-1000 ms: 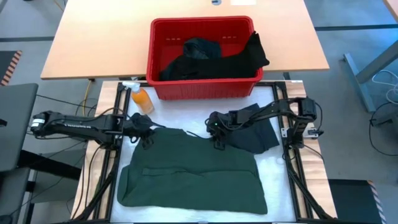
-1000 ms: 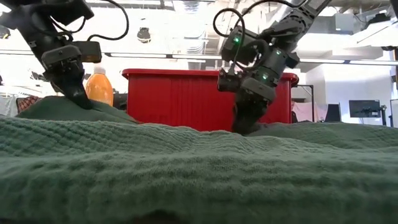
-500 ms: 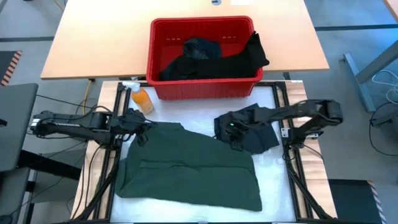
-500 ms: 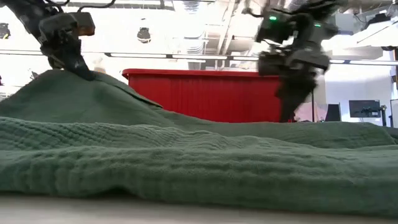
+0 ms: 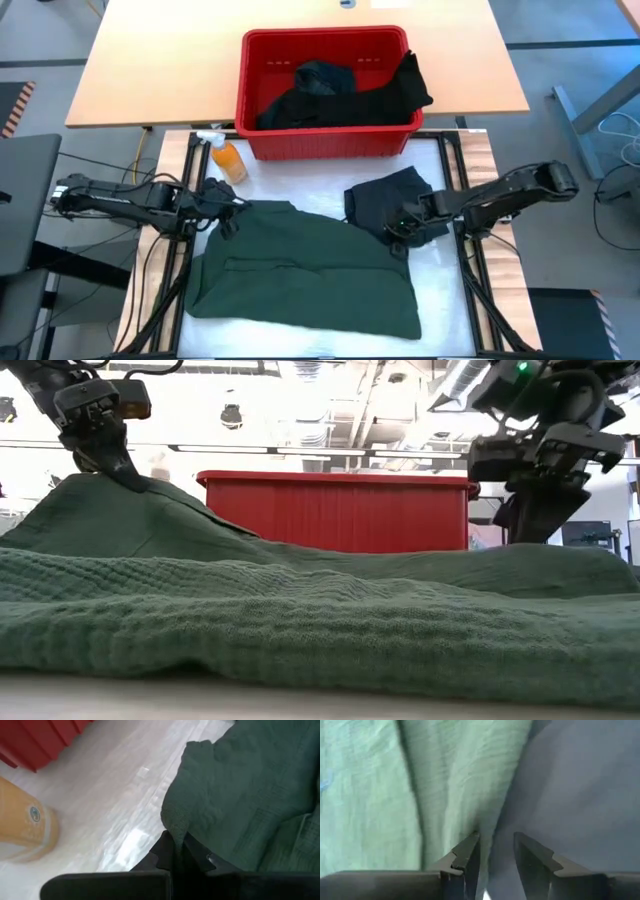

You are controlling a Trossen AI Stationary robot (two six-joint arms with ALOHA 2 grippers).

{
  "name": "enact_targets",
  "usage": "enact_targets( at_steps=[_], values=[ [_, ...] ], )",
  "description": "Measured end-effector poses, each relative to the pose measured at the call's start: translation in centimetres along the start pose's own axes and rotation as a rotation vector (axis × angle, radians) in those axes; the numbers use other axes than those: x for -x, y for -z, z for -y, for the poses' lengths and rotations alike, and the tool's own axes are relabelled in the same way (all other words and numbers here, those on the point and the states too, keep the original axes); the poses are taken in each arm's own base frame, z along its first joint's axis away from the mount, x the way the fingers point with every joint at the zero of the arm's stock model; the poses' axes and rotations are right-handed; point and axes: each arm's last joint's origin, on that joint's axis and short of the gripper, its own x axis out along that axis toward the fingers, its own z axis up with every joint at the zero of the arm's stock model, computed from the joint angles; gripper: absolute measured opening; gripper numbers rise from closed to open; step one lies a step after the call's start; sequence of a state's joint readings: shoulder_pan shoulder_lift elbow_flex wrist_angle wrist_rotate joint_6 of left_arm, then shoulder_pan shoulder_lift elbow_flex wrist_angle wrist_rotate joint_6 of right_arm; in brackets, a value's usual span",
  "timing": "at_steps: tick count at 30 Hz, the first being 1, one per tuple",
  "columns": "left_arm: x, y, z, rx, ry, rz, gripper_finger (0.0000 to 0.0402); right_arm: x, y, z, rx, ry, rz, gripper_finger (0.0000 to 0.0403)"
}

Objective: Fold laundry
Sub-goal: Fold the dark green shirt

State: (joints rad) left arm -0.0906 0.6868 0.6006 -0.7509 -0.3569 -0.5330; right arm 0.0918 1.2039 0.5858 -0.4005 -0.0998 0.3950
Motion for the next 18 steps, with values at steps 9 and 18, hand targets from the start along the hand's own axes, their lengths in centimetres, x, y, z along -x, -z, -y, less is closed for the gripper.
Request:
enact_targets(
  at_steps=[9,18],
  values=[
    [0.0,0.0,0.0,0.012,-0.003,0.000,0.0000,-0.1,0.4,-2.9,0.000,-0.106,0.042,0.0134],
    [0.0,0.2,0.2,0.028,0.082,-0.053,0.0000,0.4,2.8,-8.4,-0.098,-0.356,-0.015,0.0134]
  ],
)
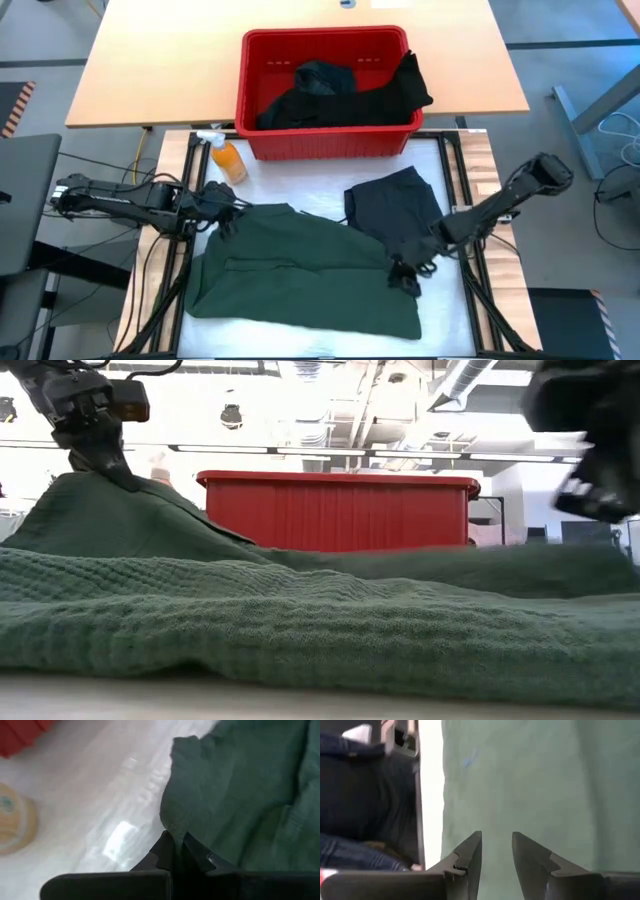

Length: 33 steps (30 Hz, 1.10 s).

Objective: Fold laundry
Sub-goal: Fold the dark green shirt

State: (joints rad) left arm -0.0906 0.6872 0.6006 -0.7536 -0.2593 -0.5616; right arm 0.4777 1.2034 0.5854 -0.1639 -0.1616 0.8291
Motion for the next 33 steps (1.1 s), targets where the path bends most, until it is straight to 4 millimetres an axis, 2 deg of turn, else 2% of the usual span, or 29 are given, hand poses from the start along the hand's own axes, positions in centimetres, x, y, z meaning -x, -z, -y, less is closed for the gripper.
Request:
enact_targets(
  at_steps=[3,5,11,15,21,27,30,33],
  values=[
    [0.0,0.0,0.1,-0.002,0.026,-0.016,0.0000,-0.2,1.1,-0.9,0.010,-0.011,-0.031,0.0134],
    [0.0,0.1,0.1,-0.002,0.040,-0.024,0.0000,-0.2,1.2,-0.8,0.021,0.039,0.003,0.0134],
    [0.0,0.1,0.2,0.001,0.053,-0.031,0.0000,2.0,1.1,1.9,-0.108,0.423,0.186,0.0134],
    [0.0,0.1,0.2,0.007,0.061,-0.036,0.0000,2.9,0.9,3.5,-0.218,0.506,0.161,0.0136],
    [0.0,0.1,0.2,0.008,0.062,-0.035,0.0000,3.4,0.0,5.0,-0.268,0.514,0.113,0.0159],
    [0.0,0.1,0.2,0.004,0.062,-0.035,0.0000,3.2,-0.3,5.1,-0.236,0.461,0.078,0.0182],
    [0.0,0.1,0.2,-0.001,0.061,-0.035,0.0000,2.3,0.1,5.4,-0.224,0.408,0.058,0.0169],
    [0.0,0.1,0.2,-0.009,0.061,-0.035,0.0000,1.5,0.5,5.5,-0.187,0.398,0.025,0.0127]
  ],
)
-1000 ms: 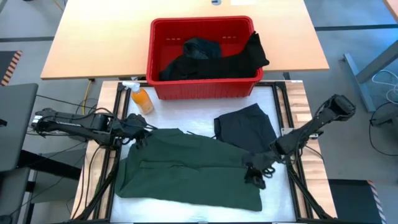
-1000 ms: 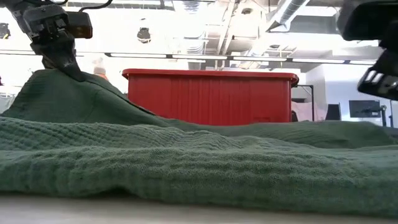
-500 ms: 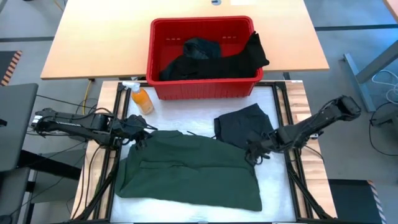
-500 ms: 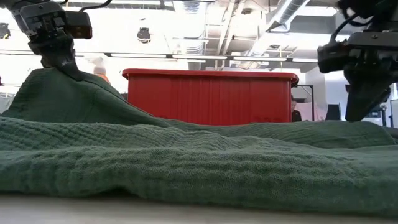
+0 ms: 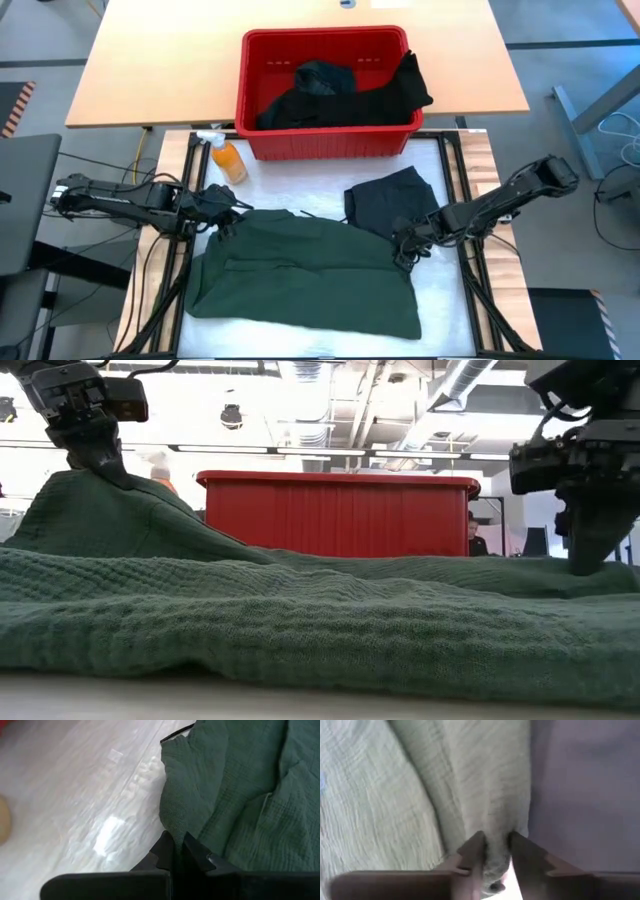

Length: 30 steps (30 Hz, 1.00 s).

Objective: Fold laundry
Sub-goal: Fold the dark green shirt

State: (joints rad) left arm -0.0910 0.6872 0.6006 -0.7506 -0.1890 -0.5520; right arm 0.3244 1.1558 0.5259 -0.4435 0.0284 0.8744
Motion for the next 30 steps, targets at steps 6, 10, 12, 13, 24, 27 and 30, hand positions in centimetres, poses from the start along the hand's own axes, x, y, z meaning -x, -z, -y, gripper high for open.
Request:
enact_targets(
  at_steps=[6,10,12,13,24,27,30],
  values=[
    [0.0,0.0,0.0,-0.005,0.004,0.004,0.0000,0.6,-0.4,-0.9,0.140,0.012,0.047,0.0018],
    [0.0,-0.1,0.4,-0.012,0.060,-0.004,0.0000,2.5,-1.4,-1.9,0.199,0.037,0.070,0.0025],
    [0.1,-0.1,0.8,-0.026,0.125,-0.012,0.0000,3.4,-1.8,-2.9,0.216,0.021,0.072,0.0020],
    [0.2,0.0,1.1,-0.035,0.162,-0.018,0.0000,3.9,-1.9,-3.6,0.229,-0.014,0.079,0.0018],
    [1.4,2.2,4.3,-0.034,0.450,-0.199,0.0000,1.8,3.6,-9.2,0.161,-0.134,-0.238,0.0043],
    [1.8,3.0,4.8,-0.002,0.468,-0.260,0.0000,0.0,4.6,-10.8,0.174,-0.195,-0.246,0.0063],
    [2.2,3.6,5.3,0.022,0.464,-0.273,0.0000,-1.5,5.0,-11.5,0.177,-0.232,-0.293,0.0080]
  ],
)
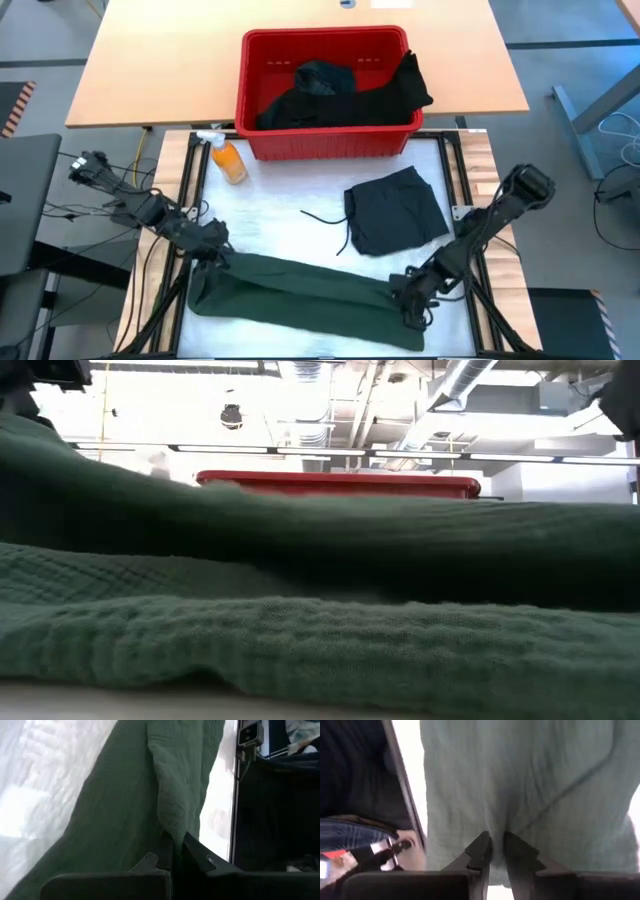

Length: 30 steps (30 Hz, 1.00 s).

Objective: Fold laundry
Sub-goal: Fold the dark green shirt

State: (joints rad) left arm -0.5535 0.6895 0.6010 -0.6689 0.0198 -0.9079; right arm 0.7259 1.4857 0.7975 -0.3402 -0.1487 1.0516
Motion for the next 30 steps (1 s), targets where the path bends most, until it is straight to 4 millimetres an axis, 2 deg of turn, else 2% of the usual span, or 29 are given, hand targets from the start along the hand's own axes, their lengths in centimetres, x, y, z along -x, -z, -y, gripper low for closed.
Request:
enact_targets(
  at_steps=[4,9,11,15,19,26,30],
  values=[
    [-0.3,0.4,0.4,0.014,-0.038,0.023,0.0000,-0.6,0.1,0.8,-0.050,0.039,-0.088,0.0103],
    [-1.7,1.0,1.0,0.032,-0.087,-0.011,0.0000,1.4,0.1,0.6,-0.044,0.007,-0.063,0.0130],
    [-2.5,1.2,1.2,0.034,-0.108,-0.037,0.0000,2.5,0.1,0.4,-0.033,-0.011,-0.008,0.0139],
    [-4.0,1.4,1.8,0.010,-0.115,-0.066,0.0000,3.7,-0.7,0.6,-0.045,0.074,0.238,0.0150],
    [-4.9,1.5,2.1,0.000,-0.109,-0.072,0.0000,2.6,-2.8,1.0,-0.033,0.116,0.371,0.0154],
    [-5.1,1.9,2.4,-0.019,-0.101,-0.089,0.0000,-0.7,-6.6,1.0,0.310,0.167,0.584,0.0162],
    [-5.1,2.3,2.6,-0.012,-0.093,-0.099,0.0000,-2.4,-7.9,2.0,0.391,0.212,0.598,0.0160]
  ],
)
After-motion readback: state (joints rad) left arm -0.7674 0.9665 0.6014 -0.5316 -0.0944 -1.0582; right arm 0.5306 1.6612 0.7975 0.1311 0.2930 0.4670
